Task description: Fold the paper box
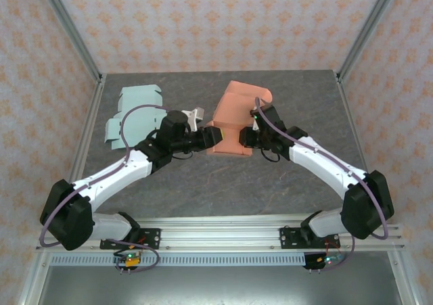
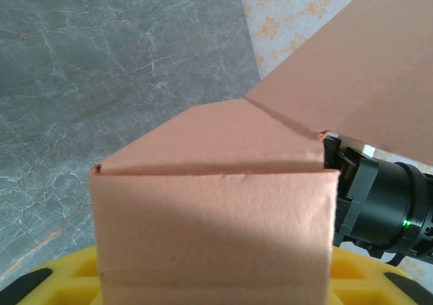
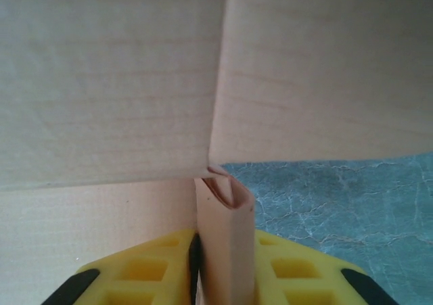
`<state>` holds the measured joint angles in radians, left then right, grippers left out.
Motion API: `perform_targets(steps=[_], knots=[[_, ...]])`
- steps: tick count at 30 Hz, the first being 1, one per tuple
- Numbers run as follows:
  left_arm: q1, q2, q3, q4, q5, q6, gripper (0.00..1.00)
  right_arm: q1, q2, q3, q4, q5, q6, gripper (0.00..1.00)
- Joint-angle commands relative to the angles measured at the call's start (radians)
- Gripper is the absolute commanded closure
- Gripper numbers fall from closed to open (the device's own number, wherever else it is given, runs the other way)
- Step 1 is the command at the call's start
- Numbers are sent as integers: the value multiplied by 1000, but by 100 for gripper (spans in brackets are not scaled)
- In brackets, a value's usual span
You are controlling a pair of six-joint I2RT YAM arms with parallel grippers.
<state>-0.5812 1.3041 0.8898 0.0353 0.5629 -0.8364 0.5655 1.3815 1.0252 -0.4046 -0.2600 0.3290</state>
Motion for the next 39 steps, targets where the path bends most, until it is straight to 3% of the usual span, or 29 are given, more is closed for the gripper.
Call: perform_targets(steps=[1, 4, 8, 13, 20, 27, 34, 39], knots=[[-19, -24, 49, 62, 10, 22, 65, 13, 10, -1, 7, 157, 11, 80], [-26, -23, 51, 66, -5, 23, 65, 16, 13, -15, 1, 266, 22, 86], [-37, -11, 49, 81, -18, 17, 65, 40, 19, -19, -8, 415, 39, 87], [-50, 12, 42, 118, -29, -11, 65, 66, 25, -26, 29, 429, 42, 84], [-49, 7, 38, 147, -59, -20, 65, 71, 14, -100, 106, 360, 48, 75], [-48, 8, 47, 76, -99, 50, 66, 41, -124, -135, 113, 194, 71, 51], [-36, 44, 43, 104, -102, 13, 65, -52, -206, -140, 67, -73, 91, 41], [-33, 54, 50, 102, -106, 8, 65, -66, -262, -131, -17, -110, 66, 41]])
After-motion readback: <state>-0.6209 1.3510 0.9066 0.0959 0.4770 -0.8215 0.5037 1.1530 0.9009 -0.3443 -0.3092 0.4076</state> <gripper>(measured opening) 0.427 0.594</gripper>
